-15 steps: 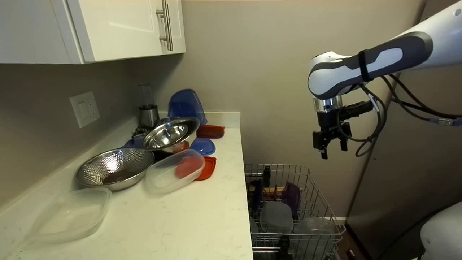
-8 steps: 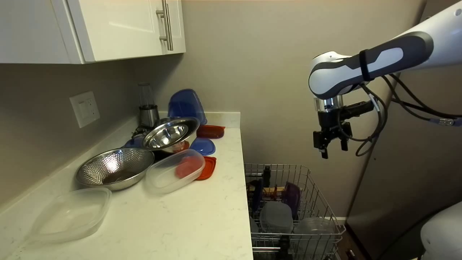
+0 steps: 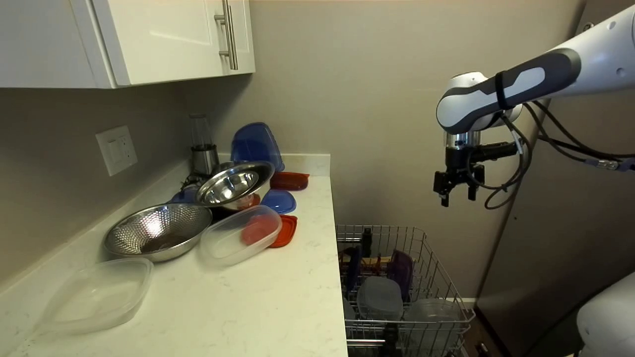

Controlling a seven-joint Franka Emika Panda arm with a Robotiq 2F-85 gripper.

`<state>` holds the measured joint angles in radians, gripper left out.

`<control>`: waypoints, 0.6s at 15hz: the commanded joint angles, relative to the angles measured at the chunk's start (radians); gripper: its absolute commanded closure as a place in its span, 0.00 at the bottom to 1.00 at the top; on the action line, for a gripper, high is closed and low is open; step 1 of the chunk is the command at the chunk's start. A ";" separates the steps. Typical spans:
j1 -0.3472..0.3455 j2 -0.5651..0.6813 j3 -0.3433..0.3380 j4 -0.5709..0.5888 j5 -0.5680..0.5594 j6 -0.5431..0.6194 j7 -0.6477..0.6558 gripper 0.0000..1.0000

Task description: Push in the rack of the dishwasher

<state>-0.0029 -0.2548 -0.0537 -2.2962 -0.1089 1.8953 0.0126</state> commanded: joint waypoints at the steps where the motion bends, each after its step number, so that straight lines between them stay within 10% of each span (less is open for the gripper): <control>1: -0.021 0.144 -0.014 0.059 0.027 0.121 -0.023 0.00; 9: -0.064 0.417 -0.034 0.182 0.142 0.184 -0.065 0.00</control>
<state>-0.0368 0.0818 -0.0844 -2.1610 -0.0177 2.0658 0.0048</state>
